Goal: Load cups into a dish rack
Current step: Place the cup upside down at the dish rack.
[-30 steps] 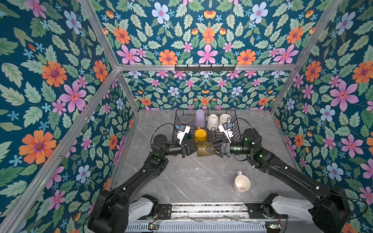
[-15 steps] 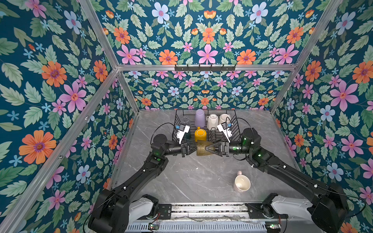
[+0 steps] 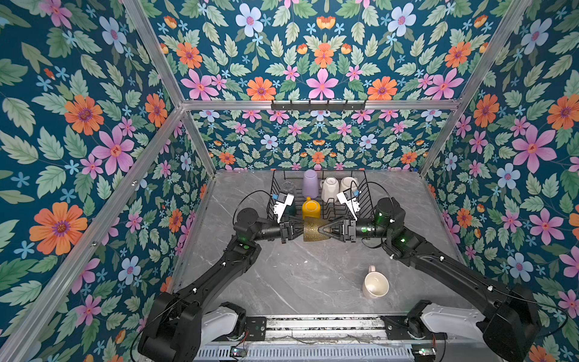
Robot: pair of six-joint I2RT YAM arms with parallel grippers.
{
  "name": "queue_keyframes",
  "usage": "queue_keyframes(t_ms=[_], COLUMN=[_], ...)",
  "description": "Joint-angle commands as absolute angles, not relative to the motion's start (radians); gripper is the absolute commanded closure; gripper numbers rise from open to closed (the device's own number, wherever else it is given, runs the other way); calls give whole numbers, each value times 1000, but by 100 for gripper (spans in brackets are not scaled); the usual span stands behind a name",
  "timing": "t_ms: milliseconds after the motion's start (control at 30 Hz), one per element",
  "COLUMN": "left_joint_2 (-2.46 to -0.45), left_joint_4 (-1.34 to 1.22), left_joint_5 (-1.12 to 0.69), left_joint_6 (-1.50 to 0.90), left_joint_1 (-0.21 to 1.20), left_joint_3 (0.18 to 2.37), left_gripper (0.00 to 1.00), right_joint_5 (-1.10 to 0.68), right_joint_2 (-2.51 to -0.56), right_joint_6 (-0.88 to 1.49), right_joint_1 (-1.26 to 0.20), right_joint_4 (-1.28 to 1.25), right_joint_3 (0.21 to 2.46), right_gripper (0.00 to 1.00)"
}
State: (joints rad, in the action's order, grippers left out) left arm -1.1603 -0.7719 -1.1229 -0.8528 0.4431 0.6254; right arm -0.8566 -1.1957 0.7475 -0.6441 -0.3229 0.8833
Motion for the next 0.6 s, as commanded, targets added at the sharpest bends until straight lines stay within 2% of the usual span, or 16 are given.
queue_keyframes(t_ms=[0,33,567], left_joint_2=[-1159,-1158,-1152], left_joint_4=[-837,-837,-830], left_joint_5=[-1105,-1104,-1088], left_joint_6=[-870,-870,-876], left_joint_1=[443,442,422], left_joint_3=[635,635,629], left_gripper=[100,100,98], right_joint_5=[-811,-809,-724], right_joint_2=[-1205,-1203,-1155], right_joint_6=[723,723,707], right_joint_1=[-646,-647,-647], right_joint_4=[-244,-241,-154], right_joint_3=[886,888,917], right_gripper=[98,100,100])
